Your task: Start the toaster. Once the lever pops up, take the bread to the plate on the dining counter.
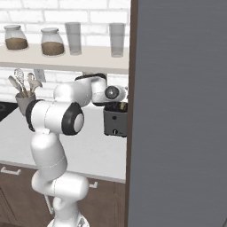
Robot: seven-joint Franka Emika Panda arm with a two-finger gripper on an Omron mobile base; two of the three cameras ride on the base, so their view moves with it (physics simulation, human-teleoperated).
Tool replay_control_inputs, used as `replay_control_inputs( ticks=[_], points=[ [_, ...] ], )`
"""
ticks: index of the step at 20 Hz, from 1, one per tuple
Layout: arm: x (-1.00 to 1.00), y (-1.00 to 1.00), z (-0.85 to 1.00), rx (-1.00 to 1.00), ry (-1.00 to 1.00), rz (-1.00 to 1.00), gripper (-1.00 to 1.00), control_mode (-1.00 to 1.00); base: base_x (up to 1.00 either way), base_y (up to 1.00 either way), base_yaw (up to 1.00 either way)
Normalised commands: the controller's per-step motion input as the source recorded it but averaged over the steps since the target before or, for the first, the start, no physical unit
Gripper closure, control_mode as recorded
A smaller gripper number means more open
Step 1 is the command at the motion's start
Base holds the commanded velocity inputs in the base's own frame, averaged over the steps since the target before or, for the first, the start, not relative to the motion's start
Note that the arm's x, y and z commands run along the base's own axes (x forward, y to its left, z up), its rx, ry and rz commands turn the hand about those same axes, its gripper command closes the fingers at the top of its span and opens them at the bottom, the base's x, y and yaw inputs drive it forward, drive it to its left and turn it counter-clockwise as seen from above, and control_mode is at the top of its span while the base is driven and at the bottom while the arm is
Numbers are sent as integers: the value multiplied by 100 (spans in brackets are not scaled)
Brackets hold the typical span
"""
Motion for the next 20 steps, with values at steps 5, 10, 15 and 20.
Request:
replay_control_inputs(
  ticks=[5,10,15,20],
  points=[
    [-39,3,26,0,-5,0,100,-100,0,0,0],
    [-76,17,29,0,-11,0,100,-100,0,0,0],
    [-84,17,47,-1,-21,0,100,-100,0,0,0],
    [-76,13,55,0,-21,0,100,-100,0,0,0]
  ],
)
